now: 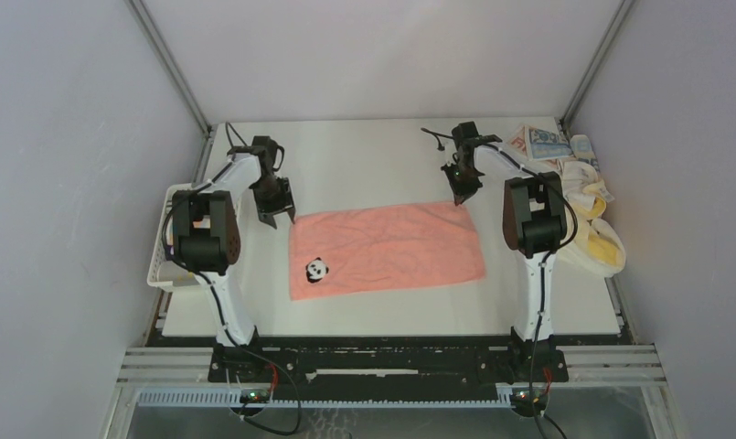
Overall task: Roll the towels
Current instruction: Fold the towel at the center of the board.
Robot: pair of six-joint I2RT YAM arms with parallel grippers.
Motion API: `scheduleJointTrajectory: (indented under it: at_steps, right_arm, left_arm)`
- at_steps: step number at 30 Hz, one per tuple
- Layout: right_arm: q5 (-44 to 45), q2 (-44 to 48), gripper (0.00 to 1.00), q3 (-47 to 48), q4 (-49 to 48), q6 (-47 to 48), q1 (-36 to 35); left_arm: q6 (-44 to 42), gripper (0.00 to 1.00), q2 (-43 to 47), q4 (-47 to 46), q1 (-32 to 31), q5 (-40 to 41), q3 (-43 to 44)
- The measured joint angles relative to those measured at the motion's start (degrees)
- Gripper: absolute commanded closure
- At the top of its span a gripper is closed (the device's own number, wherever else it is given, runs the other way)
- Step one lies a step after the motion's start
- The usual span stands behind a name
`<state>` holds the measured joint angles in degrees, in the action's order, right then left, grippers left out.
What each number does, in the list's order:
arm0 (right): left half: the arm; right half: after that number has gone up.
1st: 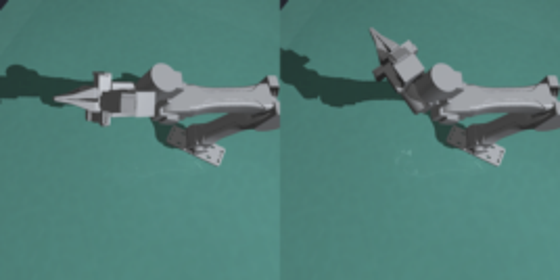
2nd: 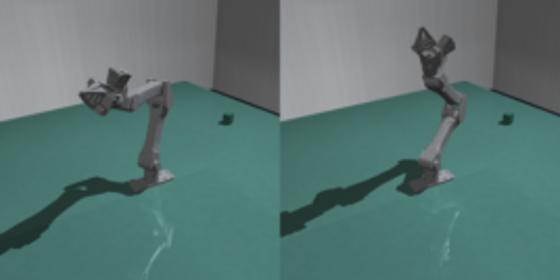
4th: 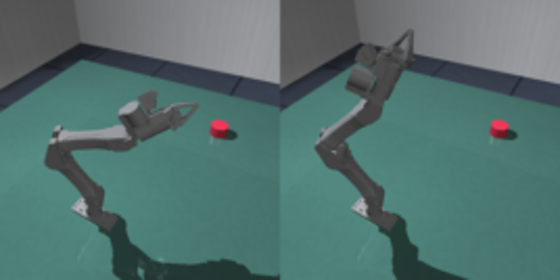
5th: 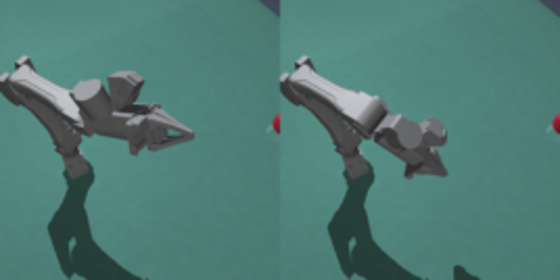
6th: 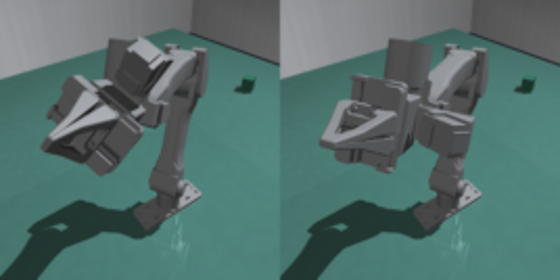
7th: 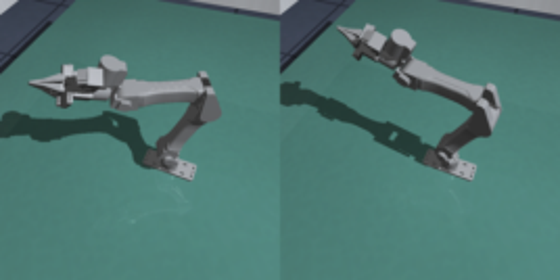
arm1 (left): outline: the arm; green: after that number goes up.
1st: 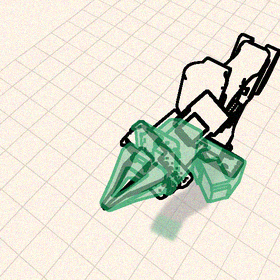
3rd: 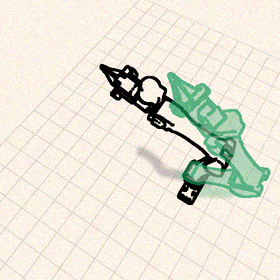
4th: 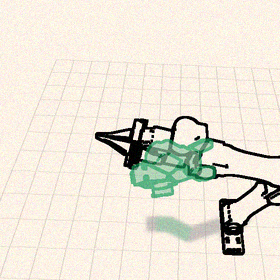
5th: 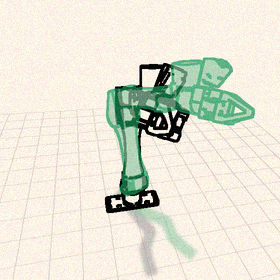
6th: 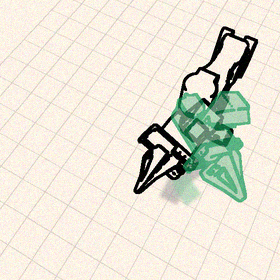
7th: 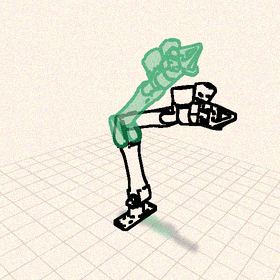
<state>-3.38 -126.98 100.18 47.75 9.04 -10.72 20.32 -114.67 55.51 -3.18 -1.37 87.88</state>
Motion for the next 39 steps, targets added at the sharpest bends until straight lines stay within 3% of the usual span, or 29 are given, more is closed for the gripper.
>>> scheduleJointTrajectory:
  at_steps: [8, 15, 39]
  right_arm:
    - [1.51, 0.00, 1.00, -0.04, -1.05, 0.04, -0.33]
    - [1.81, 0.11, 1.00, -0.37, -2.16, 0.09, -0.57]
    - [2.01, 2.54, 1.00, -4.44, -6.45, 0.07, -0.46]
  left_arm:
    - [0.13, 0.45, -1.11, -1.70, 0.00, -2.47, 1.20]
    - [1.14, 0.54, -4.13, -2.71, -0.15, -2.78, 5.20]
    - [1.53, 0.61, -11.06, 3.63, -4.55, 4.96, 11.34]
